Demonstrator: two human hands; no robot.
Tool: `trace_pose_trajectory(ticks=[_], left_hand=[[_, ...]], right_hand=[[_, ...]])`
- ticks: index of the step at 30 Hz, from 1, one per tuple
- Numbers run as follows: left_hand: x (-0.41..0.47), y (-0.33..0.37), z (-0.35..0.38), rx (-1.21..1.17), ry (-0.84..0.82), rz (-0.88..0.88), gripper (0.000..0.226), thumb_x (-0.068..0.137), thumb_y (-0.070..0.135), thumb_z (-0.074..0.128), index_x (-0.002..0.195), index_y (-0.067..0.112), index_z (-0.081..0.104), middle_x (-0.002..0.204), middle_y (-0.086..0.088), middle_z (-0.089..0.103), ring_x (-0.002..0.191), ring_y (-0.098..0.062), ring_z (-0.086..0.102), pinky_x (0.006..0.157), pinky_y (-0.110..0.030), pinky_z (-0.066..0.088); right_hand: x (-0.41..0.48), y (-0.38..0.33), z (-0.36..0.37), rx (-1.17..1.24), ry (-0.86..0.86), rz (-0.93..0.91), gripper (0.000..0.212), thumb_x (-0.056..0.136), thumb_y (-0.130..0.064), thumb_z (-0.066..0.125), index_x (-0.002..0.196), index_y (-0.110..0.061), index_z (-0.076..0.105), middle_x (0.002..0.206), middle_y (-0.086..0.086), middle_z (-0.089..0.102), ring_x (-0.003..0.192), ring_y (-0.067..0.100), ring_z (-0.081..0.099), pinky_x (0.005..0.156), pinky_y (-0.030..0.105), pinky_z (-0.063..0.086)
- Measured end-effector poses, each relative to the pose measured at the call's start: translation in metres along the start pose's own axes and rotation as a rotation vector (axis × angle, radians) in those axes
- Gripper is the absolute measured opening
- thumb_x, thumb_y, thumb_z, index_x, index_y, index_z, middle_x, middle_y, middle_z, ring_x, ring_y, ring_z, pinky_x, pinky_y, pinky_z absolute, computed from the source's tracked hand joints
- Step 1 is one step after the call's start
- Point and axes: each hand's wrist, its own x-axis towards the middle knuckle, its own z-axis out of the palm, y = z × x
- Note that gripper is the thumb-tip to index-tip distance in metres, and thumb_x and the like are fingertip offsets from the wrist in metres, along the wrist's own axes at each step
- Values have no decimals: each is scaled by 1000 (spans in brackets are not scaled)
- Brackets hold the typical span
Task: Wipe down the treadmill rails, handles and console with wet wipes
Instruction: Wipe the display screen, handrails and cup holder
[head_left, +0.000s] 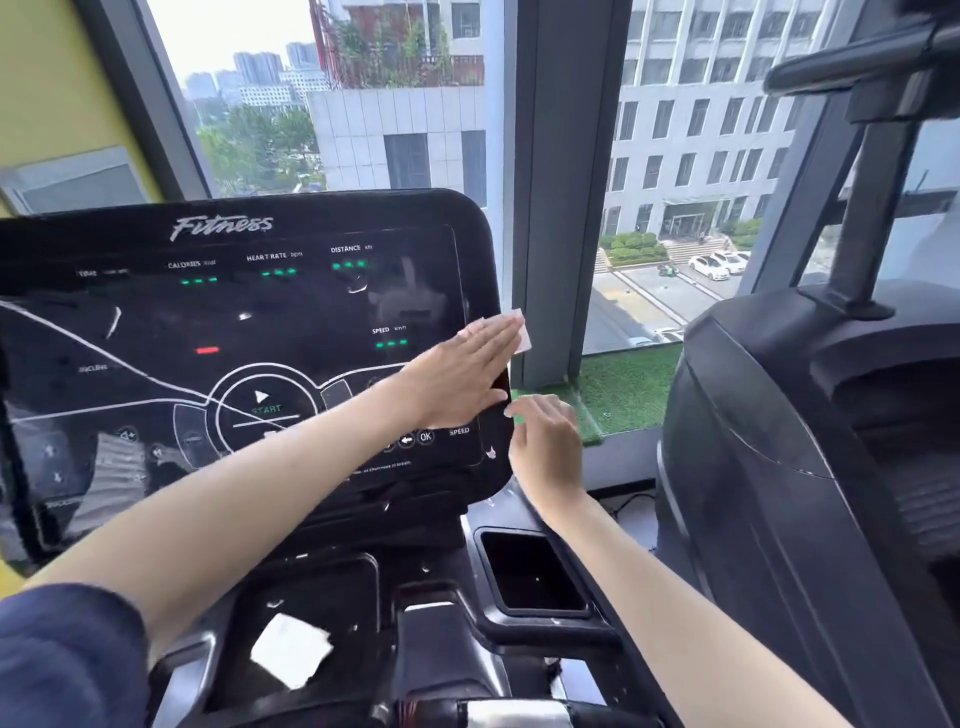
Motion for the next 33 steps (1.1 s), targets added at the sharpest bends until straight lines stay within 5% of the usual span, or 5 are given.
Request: trace_pose_trajectory(ticks=[7, 14, 18, 25, 33], left_hand=[[-12, 13, 1, -46, -80, 68, 67, 93, 15, 25, 149, 1, -9, 157, -14, -17, 144, -21, -21, 117, -34, -12], [-14, 29, 10, -84, -68, 5, 73, 93, 27, 28, 148, 0, -11, 153, -15, -23, 141, -23, -26, 113, -35, -18], [-44, 64, 33, -131, -154, 198, 73, 95, 37, 27, 150, 2, -5, 158, -14, -13, 142, -18, -22, 115, -32, -16], [-15, 23, 11, -151, -71, 18, 67, 96, 29, 25, 149, 3, -8, 158, -11, -16, 144, -17, -20, 114, -30, -16], [-43, 55, 31, -292, -313, 351, 64, 103, 45, 15, 152, 8, -2, 158, -4, -14, 137, -5, -25, 112, -23, -19]], right_hand=[[-31, 9, 10, -39, -108, -273, 27, 55, 21, 70, 72, 0, 70, 97, 17, 72, 88, 30, 70, 81, 43, 57], [-36, 18, 12, -58, 29, -297, 20, 70, 11, 53, 68, -3, 66, 80, 9, 69, 78, 24, 62, 77, 36, 49], [-44, 28, -1, -93, 69, -160, 28, 60, 17, 61, 76, -5, 64, 74, 4, 62, 77, 18, 48, 62, 37, 54], [-26, 16, -2, 37, -72, 77, 60, 75, 23, 48, 130, -2, 54, 124, 15, 61, 115, 30, 54, 98, 36, 43], [-54, 31, 1, 262, -155, 484, 36, 85, 12, 39, 111, -6, 57, 102, 10, 66, 98, 21, 63, 78, 19, 45]])
